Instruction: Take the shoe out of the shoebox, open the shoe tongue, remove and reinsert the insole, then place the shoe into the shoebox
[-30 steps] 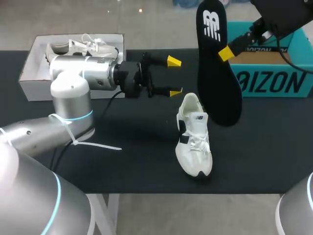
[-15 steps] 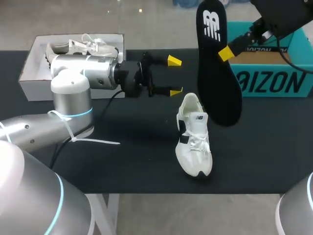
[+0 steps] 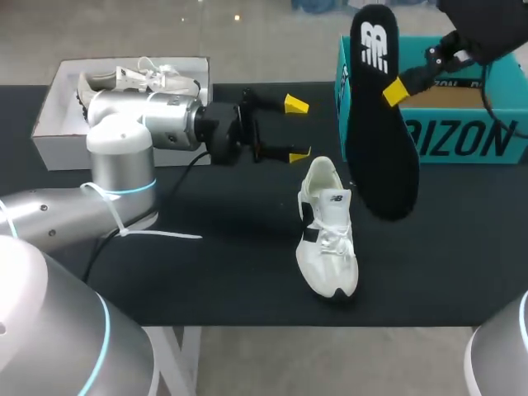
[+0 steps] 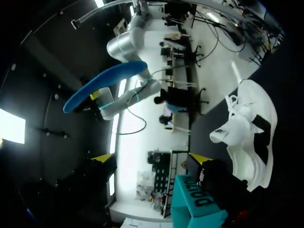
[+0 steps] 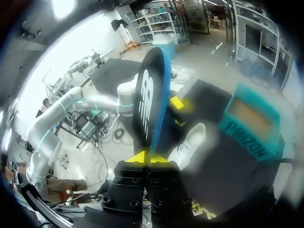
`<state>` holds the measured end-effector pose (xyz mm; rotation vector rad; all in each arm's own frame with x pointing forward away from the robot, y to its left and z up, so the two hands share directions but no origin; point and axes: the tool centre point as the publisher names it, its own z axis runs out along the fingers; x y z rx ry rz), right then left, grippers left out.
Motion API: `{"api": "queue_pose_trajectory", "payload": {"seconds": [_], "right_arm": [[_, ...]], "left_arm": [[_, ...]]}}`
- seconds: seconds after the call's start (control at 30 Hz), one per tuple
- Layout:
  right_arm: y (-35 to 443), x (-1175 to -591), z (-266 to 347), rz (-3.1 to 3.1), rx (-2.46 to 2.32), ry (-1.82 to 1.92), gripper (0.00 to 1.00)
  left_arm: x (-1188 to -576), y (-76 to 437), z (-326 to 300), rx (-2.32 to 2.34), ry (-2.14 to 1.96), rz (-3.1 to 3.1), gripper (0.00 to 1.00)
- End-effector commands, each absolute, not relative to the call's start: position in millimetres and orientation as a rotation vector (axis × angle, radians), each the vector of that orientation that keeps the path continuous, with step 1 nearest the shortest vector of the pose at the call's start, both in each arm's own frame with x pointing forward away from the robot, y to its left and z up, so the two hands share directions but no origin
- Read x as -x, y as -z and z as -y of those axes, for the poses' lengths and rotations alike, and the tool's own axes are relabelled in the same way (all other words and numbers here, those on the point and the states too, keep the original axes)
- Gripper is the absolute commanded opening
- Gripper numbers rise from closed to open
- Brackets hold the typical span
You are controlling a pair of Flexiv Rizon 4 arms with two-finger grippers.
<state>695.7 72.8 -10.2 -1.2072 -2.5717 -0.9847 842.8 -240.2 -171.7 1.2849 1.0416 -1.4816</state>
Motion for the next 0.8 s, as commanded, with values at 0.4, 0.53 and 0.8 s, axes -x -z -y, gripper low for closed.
{"api": "queue_pose_trajectory", "payload": {"seconds": [0.4,0.53,0.8], "right_arm": [[118,-745,-40,2.182,1.217,1.064,0.00],[129,-759,-58,2.143,1.183,1.063,0.00],[140,-798,-73,2.101,1.193,1.052,0.00]], "left_arm": [[-833,166,259,-1.317,1.420,-0.965,1.00],[-829,167,259,-1.312,1.405,-0.965,1.00],[-822,167,255,-1.340,1.367,-0.953,1.00]]}}
